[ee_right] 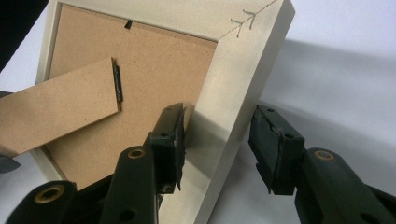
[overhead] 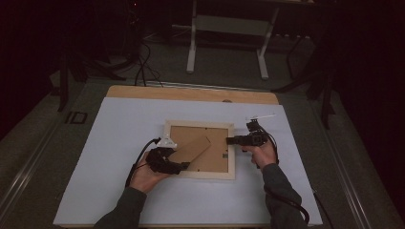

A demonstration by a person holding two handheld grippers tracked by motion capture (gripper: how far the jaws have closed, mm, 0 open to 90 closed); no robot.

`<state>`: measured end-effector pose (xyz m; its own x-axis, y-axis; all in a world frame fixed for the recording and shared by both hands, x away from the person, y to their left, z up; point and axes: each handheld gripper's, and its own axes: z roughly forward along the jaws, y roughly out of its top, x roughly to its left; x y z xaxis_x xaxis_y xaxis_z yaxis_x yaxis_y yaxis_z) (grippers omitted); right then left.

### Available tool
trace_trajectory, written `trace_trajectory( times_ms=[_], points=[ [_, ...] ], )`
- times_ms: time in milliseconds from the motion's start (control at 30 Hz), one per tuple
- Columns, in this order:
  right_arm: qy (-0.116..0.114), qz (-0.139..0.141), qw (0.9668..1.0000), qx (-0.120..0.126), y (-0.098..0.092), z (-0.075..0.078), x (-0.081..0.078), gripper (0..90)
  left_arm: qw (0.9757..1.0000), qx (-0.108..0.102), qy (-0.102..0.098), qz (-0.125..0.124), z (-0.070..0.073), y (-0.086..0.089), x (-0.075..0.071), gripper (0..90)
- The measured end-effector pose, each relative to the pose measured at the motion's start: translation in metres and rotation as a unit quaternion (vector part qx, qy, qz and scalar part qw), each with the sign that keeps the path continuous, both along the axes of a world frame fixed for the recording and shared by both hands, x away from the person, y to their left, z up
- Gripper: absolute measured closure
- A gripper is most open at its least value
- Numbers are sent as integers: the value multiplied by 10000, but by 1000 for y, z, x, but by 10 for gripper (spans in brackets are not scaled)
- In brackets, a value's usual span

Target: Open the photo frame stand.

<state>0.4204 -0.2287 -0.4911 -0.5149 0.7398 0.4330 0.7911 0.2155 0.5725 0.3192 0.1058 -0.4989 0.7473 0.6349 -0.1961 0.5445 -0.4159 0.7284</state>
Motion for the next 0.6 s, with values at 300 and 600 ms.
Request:
trace_trajectory(
  times_ms=[300, 600],
  points=[
    [-211, 56, 9997, -81, 2, 7, -5, 556, 9979, -441, 465, -77, 1, 8, 4, 457],
    [-418, 79, 9990, -103, 3, 12, -10, 561, 9984, -241, 510, -73, 1, 6, 3, 484]
  ],
)
